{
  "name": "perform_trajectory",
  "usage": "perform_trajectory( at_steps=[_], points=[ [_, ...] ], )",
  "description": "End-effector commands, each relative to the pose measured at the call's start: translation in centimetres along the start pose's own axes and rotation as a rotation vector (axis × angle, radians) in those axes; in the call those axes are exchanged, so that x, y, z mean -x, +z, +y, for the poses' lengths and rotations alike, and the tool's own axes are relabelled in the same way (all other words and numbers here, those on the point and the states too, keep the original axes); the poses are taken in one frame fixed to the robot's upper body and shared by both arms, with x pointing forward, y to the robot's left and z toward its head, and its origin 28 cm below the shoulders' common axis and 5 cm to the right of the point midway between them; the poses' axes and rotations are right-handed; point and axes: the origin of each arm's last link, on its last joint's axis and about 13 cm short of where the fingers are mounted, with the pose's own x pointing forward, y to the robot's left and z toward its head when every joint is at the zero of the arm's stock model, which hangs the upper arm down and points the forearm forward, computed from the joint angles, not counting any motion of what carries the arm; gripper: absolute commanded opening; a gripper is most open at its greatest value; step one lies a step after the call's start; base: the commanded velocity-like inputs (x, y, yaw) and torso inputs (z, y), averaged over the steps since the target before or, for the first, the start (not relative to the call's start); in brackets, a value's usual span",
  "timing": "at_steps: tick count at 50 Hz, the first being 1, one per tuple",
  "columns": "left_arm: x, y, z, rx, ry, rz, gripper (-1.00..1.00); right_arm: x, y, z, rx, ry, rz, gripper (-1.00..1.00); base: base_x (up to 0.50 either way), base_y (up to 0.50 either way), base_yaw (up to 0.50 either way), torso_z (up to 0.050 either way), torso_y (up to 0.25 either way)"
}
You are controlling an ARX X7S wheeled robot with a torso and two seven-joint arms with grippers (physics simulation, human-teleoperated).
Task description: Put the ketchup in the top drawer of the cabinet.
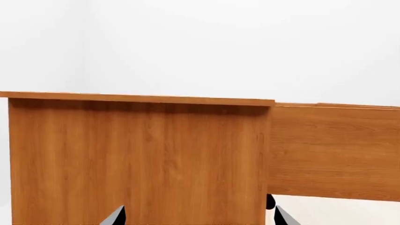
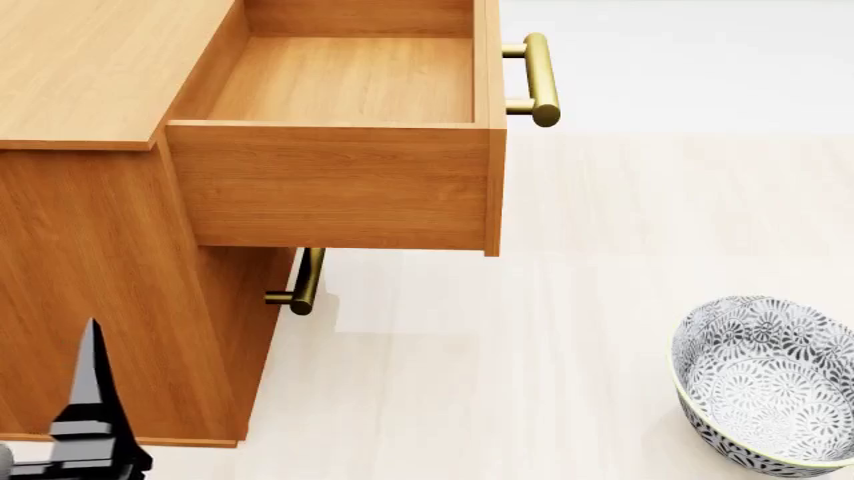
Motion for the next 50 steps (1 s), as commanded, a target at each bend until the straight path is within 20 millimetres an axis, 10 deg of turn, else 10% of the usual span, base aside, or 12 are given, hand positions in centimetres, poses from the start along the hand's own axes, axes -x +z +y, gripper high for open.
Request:
perform_trajectory(
  at_steps=[1, 50],
  points=[
    [-0.2, -0.4, -0.2, -0.002, -0.004, 0.011, 1.00, 2.0, -1.5, -0.4, -0.006, -0.023, 0.020, 1.00, 0.00, 0.00, 0.00, 0.000, 0.000],
    [-0.6, -1.3, 0.1, -0.002, 0.007, 0.035, 1.00, 2.8, -6.7, -0.2, -0.059, -0.092, 0.067, 1.00, 0.00, 0.00, 0.00, 0.000, 0.000]
  ],
)
